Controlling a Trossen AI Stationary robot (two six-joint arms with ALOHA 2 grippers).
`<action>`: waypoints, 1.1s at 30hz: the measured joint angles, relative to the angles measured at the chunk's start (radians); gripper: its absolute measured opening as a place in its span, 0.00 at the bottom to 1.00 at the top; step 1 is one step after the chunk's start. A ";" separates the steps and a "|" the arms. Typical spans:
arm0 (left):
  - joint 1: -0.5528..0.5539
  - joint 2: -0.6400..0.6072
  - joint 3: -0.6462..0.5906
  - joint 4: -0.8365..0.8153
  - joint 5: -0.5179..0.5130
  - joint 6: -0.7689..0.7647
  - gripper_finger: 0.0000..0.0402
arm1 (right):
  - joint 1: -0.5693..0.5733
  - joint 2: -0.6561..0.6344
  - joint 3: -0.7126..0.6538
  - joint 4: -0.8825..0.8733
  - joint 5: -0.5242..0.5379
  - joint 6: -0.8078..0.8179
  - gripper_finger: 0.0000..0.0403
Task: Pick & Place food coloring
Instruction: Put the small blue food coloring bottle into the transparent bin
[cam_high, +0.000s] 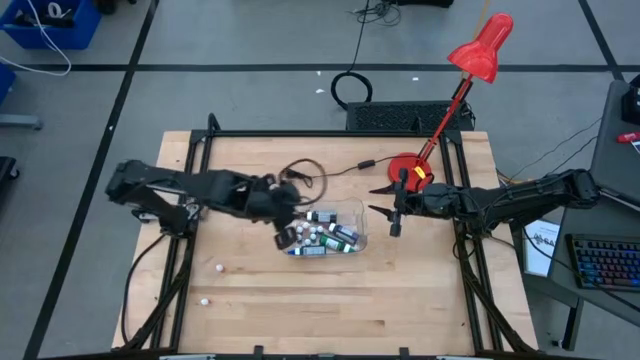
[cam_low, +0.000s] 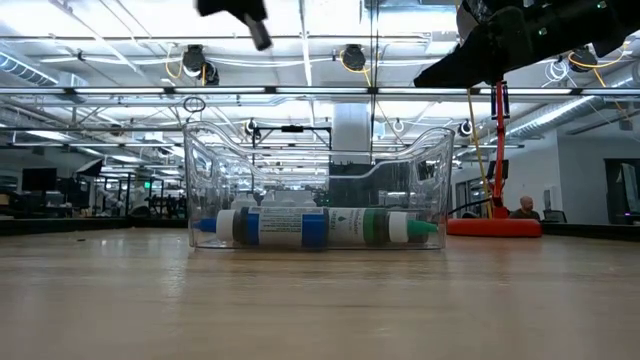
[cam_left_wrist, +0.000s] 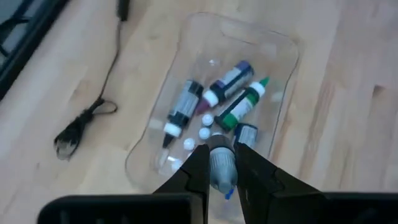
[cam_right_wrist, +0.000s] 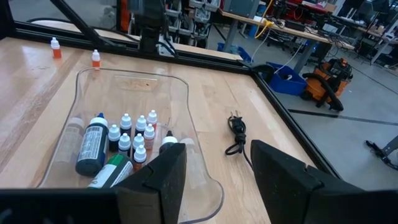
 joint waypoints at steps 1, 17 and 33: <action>0.012 0.030 0.026 -0.005 0.018 0.036 0.13 | 0.000 0.000 0.000 0.001 0.000 0.000 0.42; 0.155 0.441 0.092 0.020 0.127 0.276 0.13 | 0.000 0.000 0.000 -0.002 -0.002 0.003 0.42; 0.196 0.493 0.092 0.093 0.224 0.316 0.13 | 0.001 0.000 0.000 -0.018 -0.003 -0.007 0.42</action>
